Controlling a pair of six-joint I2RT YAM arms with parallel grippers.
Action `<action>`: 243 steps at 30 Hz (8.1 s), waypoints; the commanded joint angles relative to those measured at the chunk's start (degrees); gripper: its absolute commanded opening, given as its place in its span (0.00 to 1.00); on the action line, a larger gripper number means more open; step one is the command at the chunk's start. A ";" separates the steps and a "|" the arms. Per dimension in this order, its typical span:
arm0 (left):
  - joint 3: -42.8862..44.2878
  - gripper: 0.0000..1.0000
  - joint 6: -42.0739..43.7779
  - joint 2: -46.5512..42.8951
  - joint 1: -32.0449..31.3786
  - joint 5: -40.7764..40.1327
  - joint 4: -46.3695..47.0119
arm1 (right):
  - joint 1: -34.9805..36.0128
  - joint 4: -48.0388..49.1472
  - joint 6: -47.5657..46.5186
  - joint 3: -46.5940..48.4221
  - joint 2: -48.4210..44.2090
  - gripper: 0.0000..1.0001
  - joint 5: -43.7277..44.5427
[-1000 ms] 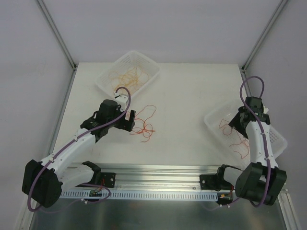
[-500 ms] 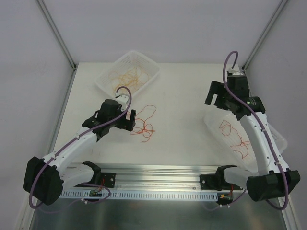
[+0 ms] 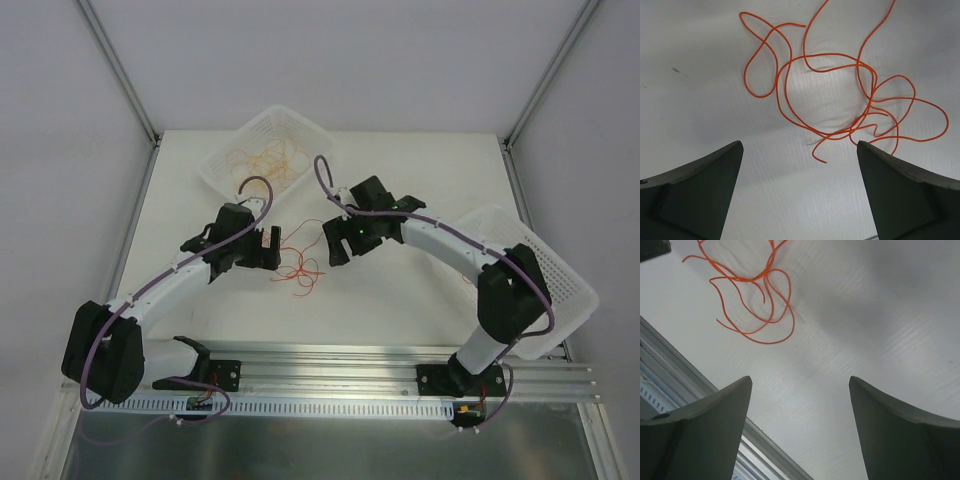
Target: Untangle the cables
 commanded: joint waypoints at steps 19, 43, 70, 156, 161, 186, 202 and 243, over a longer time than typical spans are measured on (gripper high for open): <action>3.61 0.99 -3.02 5.80 5.81 0.19 -3.31 | 9.59 6.62 -5.51 9.60 17.56 0.37 -8.47; 4.06 0.99 -3.28 3.61 5.90 2.13 -3.31 | 9.16 -2.11 -8.23 21.13 -16.19 0.01 12.27; 4.14 0.76 -31.04 8.35 -2.70 4.42 5.21 | 8.18 -11.32 -2.61 22.79 -17.77 0.01 17.11; 11.52 0.88 -4.17 3.23 -0.68 26.74 0.20 | 1.07 -5.60 -0.68 20.06 -30.69 0.01 -2.67; 17.84 0.87 -0.39 13.61 -7.36 26.30 3.88 | 0.98 -4.20 0.38 15.23 -32.62 0.01 1.11; 42.90 0.51 1.82 51.50 -18.71 35.00 6.62 | 1.07 -6.65 2.58 7.31 -37.90 0.01 6.65; 24.03 0.00 -17.42 32.81 -2.99 25.08 17.59 | 0.54 -17.81 -1.82 9.86 -42.55 0.01 33.88; 16.80 0.00 -8.91 -3.95 -0.42 36.41 12.24 | -6.41 11.43 28.22 -13.85 -31.66 0.50 -3.44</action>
